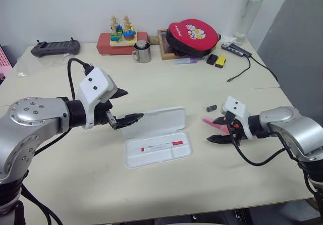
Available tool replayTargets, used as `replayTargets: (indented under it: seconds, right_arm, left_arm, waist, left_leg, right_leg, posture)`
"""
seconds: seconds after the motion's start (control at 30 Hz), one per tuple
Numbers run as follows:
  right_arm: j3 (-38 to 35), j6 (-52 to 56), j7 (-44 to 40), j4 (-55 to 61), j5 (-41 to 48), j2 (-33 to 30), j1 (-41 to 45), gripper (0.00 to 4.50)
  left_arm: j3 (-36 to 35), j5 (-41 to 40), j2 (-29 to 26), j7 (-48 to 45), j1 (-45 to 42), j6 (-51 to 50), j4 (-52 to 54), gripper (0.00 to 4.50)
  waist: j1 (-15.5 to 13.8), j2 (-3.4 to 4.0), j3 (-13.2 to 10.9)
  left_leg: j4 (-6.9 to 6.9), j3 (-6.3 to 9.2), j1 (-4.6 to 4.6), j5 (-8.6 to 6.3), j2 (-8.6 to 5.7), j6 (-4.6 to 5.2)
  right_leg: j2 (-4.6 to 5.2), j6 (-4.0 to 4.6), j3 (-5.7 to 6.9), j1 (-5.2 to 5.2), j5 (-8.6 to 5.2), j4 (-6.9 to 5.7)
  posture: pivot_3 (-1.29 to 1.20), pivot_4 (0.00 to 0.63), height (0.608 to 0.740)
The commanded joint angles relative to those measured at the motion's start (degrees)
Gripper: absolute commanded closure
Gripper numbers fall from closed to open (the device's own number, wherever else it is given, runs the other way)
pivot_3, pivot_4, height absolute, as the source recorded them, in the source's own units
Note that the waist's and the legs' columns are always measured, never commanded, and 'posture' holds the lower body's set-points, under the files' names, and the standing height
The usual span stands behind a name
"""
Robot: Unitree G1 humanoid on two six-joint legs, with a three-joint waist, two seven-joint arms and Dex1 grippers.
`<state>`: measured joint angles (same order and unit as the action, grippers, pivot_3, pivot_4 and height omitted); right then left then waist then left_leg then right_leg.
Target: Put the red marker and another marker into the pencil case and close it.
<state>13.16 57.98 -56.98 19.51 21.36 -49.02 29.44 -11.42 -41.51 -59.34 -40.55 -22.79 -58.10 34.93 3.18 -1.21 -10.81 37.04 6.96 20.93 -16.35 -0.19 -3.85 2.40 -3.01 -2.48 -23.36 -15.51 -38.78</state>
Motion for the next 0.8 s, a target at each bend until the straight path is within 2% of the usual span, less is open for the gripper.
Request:
replayTargets:
  seconds: [0.03, 0.67, 0.8]
  right_arm:
    - [0.27, -1.40, -0.02, 0.59, -0.36, -0.91, -0.39, 0.54]
    - [1.31, -4.63, 3.11, -7.90, -4.42, 1.91, 1.18, 0.54]
    - [-1.77, -2.27, 0.54, -4.22, 0.12, 1.86, 1.82, 0.54]
  left_arm:
    - [-0.44, 0.48, -0.28, 0.08, -0.29, 0.80, 0.33, 0.00]
    - [-0.60, 0.49, -0.24, 0.24, -0.11, 0.68, 0.58, 0.00]
    - [-0.88, 0.33, -0.25, 0.29, 0.14, 0.51, 0.76, 0.00]
  waist:
    - [0.00, 0.00, 0.00]
    - [-0.04, 0.00, 0.00]
    - [-0.02, 0.00, 0.00]
  left_leg:
    - [0.00, 0.01, 0.00, 0.00, 0.00, 0.00]
    - [0.01, 0.00, 0.00, 0.00, 0.00, 0.00]
    - [0.00, 0.01, -0.01, 0.00, 0.01, 0.00]
  right_leg:
    - [0.00, 0.00, 0.01, 0.00, 0.00, 0.00]
    - [0.00, 0.00, 0.00, 0.00, 0.00, -0.01]
    - [0.00, 0.00, 0.01, 0.00, 0.00, -0.01]
  posture:
    - [0.00, 0.150, 0.740]
    - [0.00, 0.150, 0.740]
    - [0.00, 0.150, 0.740]
